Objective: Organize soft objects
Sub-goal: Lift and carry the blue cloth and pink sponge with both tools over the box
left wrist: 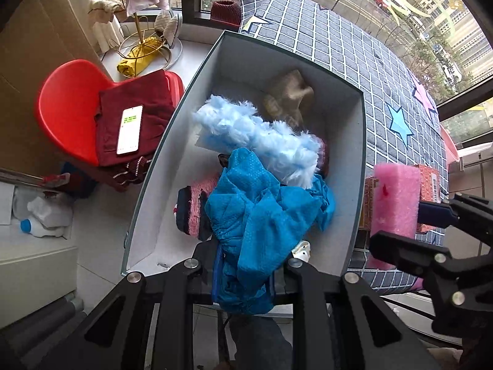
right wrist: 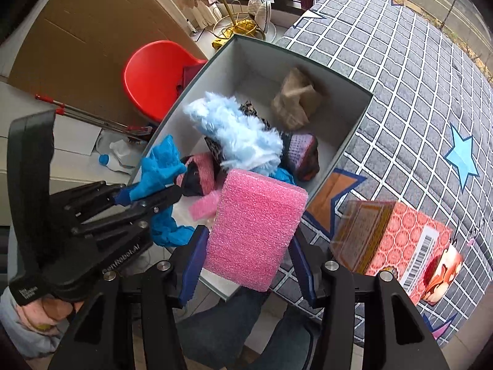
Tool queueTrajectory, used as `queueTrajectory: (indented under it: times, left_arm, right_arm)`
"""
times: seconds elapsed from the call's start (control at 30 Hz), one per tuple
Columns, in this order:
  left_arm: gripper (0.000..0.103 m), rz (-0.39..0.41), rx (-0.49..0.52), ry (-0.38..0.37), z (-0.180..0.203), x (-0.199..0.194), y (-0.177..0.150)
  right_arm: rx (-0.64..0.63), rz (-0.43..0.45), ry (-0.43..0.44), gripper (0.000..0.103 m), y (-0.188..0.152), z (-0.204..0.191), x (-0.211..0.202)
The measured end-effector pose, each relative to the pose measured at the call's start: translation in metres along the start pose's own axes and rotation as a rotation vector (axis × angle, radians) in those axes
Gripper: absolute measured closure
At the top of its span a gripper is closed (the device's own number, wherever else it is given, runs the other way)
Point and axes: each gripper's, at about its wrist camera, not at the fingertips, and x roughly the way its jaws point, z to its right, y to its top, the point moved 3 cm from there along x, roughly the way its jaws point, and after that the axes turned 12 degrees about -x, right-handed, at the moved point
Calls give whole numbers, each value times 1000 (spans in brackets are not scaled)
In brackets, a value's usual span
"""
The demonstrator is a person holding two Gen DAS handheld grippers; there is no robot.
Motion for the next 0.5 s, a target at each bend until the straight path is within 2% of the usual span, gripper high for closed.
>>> queueTrajectory:
  times: [0.5]
  left_arm:
    - [79, -12, 3, 15, 4, 6, 5]
  right_arm:
    - [10, -7, 8, 50, 11, 4, 5]
